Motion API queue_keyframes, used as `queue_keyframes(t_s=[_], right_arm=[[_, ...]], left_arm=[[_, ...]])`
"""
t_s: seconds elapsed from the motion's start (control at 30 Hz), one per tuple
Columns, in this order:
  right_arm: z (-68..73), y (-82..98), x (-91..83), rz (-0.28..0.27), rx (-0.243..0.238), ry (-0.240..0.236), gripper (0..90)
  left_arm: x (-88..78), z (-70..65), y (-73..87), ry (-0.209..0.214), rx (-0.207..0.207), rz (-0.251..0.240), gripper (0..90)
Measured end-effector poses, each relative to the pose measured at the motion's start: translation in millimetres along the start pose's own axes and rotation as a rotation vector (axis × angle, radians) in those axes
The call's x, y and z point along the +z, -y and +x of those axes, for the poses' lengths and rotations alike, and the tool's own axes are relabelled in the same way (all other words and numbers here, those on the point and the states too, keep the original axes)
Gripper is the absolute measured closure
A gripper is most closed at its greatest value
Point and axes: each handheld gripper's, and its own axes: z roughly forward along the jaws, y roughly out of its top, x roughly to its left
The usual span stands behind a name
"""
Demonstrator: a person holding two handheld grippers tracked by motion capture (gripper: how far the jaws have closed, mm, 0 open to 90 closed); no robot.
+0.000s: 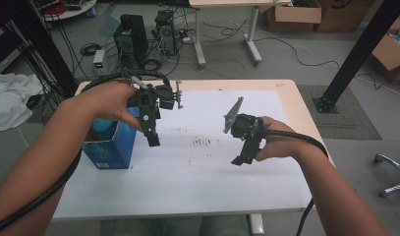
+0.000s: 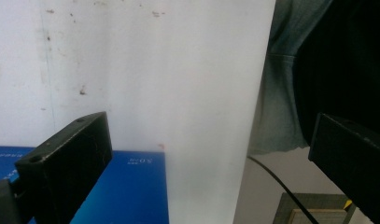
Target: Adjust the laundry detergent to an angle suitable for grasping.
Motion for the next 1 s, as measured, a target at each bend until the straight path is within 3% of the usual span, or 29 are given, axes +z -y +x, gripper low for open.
queue_keyframes(t_s=[1.0], right_arm=[[1.7, -0.6, -0.2, -0.007, 0.003, 0.002, 0.0]], left_arm=[[-2.4, 2.4, 3.4, -0.02, -0.025, 0.0, 0.1]])
